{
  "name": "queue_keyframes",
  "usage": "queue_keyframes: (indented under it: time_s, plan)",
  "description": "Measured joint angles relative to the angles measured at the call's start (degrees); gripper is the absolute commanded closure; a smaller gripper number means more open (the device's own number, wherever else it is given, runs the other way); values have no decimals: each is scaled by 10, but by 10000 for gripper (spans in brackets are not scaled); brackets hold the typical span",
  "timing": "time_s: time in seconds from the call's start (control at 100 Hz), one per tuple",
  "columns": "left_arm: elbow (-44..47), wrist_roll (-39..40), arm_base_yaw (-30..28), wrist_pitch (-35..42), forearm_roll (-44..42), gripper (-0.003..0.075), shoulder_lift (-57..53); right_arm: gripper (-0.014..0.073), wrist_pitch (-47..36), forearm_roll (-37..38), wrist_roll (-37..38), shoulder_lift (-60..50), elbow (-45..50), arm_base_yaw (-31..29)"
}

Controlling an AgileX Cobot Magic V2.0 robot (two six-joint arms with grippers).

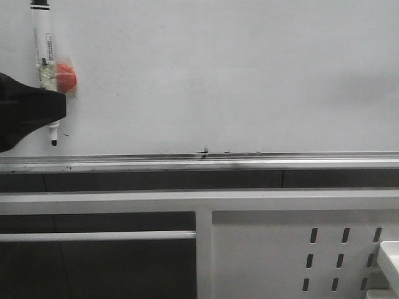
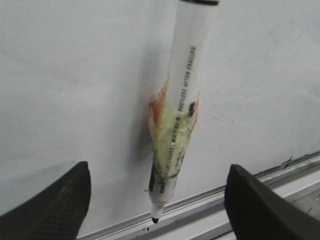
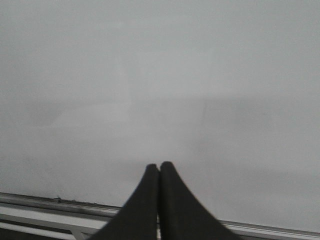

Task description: Write number 1 on whiteboard

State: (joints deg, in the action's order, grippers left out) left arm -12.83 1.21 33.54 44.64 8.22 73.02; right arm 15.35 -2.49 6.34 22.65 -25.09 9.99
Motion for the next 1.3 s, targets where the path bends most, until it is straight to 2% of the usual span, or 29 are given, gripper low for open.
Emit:
queue_keyframes:
  time_s: [0.25,0.32,0.37,0.39,0.42,0.44,0.48,0.69,0.82,0.93,1.08,1.19,1.3]
  plan:
    - [0,57,1,116,-21,230,101,663,-2,0,-1,0,0,6]
    - [0,61,1,141,-24,260,116,663,-3,0,-1,0,0,6]
    - [0,62,2,154,-24,338,123,663,-3,1,-1,0,0,6]
    - [0,63,2,161,-24,395,125,663,-3,1,-1,0,0,6]
    - [0,63,2,169,-24,517,128,663,-3,1,-1,0,0,6]
    - [0,63,2,175,-24,571,129,663,-3,1,-1,0,0,6]
    - [0,63,2,185,-21,741,132,663,-3,1,-1,0,0,6]
    - [-3,63,2,198,-19,732,135,663,-3,1,-1,0,0,6]
    - [1,63,2,202,-61,733,135,663,13,1,-10,0,-9,11]
    - [6,63,2,202,-149,740,135,663,69,2,-87,0,-34,37]
    - [5,66,7,196,-290,740,134,663,171,-19,-220,16,-92,104]
    - [-22,66,34,121,-360,740,114,650,267,-38,-257,58,-133,156]
    - [-75,67,84,-37,-423,740,75,514,329,-67,-300,120,-164,204]
